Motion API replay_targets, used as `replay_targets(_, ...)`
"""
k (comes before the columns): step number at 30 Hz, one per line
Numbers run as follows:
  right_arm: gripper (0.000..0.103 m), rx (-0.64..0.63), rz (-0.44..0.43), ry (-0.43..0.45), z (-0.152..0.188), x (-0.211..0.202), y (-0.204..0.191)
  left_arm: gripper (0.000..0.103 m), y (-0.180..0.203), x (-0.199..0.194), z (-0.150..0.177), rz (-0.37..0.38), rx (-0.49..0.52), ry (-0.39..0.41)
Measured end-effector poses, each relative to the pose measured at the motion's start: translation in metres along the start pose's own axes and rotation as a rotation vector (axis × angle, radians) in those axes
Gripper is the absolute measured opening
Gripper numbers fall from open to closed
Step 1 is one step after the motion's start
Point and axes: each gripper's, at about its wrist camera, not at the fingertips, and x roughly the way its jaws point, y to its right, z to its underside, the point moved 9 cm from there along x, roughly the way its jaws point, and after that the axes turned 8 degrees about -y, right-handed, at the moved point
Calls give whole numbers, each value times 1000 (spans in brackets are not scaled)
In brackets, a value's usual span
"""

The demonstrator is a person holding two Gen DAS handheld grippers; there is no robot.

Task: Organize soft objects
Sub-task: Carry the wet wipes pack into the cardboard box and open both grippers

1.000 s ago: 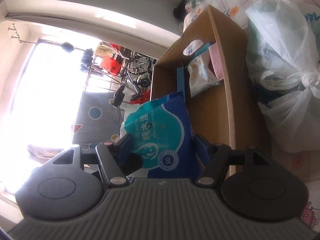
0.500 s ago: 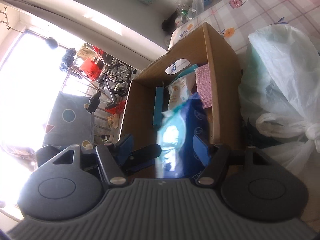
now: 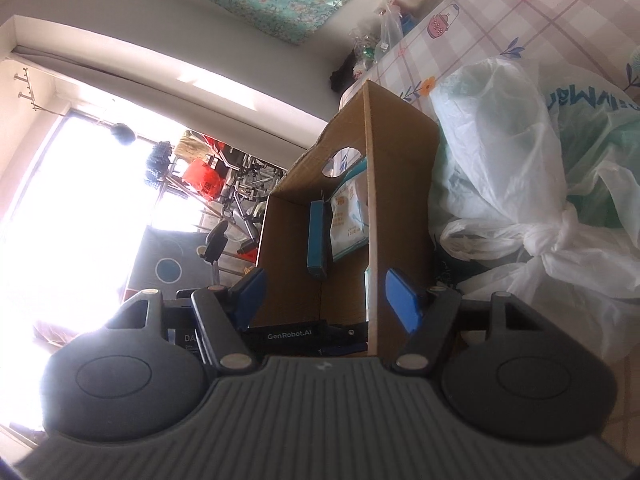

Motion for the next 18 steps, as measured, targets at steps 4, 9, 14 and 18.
replay_targets(4, 67, 48, -18, 17, 4, -8, 19, 40, 8, 0, -5, -46, 16, 40)
replay_targets(9, 67, 92, -22, 29, 6, -14, 39, 40, 7, 1, -14, -50, -9, 56)
replay_targets(14, 67, 105, -11, 37, 17, -15, 52, 44, 7, 0, -19, -51, -23, 75)
replay_targets(18, 67, 80, -9, 55, 28, -21, 54, 60, 8, -6, -19, -26, -71, 83)
